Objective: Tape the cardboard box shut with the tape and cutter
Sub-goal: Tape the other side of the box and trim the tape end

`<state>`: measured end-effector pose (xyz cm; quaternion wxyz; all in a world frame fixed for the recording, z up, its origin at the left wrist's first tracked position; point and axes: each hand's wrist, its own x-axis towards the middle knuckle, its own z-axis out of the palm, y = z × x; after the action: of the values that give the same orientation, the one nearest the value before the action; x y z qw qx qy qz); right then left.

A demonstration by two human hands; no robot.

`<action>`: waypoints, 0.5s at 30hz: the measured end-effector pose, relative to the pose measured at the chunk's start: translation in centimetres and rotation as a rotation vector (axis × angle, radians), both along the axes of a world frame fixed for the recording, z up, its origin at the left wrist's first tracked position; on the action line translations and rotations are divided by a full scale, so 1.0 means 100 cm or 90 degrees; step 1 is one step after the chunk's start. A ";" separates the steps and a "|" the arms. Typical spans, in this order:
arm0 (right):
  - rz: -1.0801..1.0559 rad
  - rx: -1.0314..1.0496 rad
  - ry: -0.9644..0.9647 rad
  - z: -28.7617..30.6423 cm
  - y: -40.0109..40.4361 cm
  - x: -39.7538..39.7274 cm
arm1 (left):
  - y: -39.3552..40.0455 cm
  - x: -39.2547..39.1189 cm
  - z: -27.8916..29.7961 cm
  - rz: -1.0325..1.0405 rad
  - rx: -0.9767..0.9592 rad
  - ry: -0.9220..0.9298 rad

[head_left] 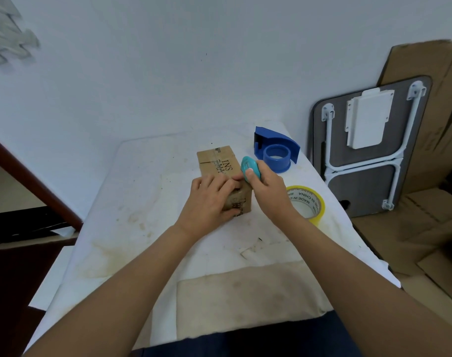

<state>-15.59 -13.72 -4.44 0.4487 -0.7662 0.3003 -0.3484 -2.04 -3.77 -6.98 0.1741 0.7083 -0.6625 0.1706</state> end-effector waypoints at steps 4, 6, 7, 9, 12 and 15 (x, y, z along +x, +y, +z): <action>-0.006 0.019 -0.010 0.000 0.001 0.001 | -0.003 -0.016 0.004 0.075 -0.043 0.086; -0.016 0.019 -0.010 0.000 0.001 0.002 | -0.009 -0.022 0.001 0.117 -0.061 0.093; -0.018 0.017 -0.009 0.001 0.002 0.002 | -0.011 -0.022 -0.002 0.128 -0.065 0.082; -0.018 0.012 -0.003 0.002 0.002 0.001 | -0.012 -0.020 -0.005 0.133 -0.070 0.060; -0.019 0.000 0.006 0.003 0.002 0.001 | -0.011 -0.019 -0.006 0.130 -0.058 0.020; -0.019 -0.007 0.010 0.002 0.002 0.001 | -0.009 -0.017 -0.005 0.114 -0.045 -0.004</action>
<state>-15.51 -13.51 -4.22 0.4367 -0.7669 0.3130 -0.3509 -3.77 -4.71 -7.46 0.1808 0.7574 -0.5910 0.2107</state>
